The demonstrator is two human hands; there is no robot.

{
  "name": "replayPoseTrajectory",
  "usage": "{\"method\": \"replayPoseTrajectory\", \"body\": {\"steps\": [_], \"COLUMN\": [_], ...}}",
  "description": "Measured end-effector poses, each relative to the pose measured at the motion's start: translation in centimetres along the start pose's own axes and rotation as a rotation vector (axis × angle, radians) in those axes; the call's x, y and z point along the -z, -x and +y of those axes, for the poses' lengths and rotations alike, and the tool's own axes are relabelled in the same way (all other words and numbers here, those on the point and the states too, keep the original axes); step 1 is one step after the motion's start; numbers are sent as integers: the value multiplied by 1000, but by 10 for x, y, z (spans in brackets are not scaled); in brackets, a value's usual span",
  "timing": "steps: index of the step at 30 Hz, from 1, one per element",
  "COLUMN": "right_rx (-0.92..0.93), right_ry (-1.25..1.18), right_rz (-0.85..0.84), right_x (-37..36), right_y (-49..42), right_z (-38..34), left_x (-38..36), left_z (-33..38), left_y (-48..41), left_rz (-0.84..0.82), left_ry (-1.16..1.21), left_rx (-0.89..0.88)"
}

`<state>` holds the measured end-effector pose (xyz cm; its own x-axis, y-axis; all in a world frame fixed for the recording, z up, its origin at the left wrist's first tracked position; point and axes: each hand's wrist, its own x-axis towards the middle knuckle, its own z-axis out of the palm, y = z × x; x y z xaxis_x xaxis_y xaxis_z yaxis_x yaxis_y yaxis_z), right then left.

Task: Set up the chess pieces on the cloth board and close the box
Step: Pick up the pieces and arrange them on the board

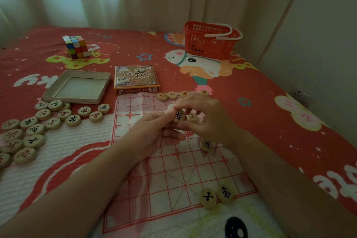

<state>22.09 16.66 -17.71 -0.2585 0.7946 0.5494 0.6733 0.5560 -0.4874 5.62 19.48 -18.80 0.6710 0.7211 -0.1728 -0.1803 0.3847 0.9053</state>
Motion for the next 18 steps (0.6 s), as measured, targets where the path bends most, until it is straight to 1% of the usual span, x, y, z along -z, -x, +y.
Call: {"method": "replayPoseTrajectory", "body": {"steps": [3, 7, 10, 13, 15, 18], "right_rx": [-13, -79, -147, -184, -190, -197], "right_ry": [-6, -42, -63, -84, -88, -33], "right_rz": [14, 2, -19, -9, -52, -208], "right_x": [3, 12, 21, 28, 29, 21], "right_y": [-2, 0, 5, 12, 18, 25], "right_z": [1, 5, 6, 4, -1, -8], "left_x": [-1, 2, 5, 8, 9, 9], "left_z": [2, 1, 0, 0, 1, 2], "left_y": [0, -3, -4, -4, -4, -6], "left_rz": [45, 200, 305, 360, 382, 409], "left_ry": [-57, -152, -154, -124, -129, -156], "left_rx": [-32, -131, -173, -207, -242, -272]}}
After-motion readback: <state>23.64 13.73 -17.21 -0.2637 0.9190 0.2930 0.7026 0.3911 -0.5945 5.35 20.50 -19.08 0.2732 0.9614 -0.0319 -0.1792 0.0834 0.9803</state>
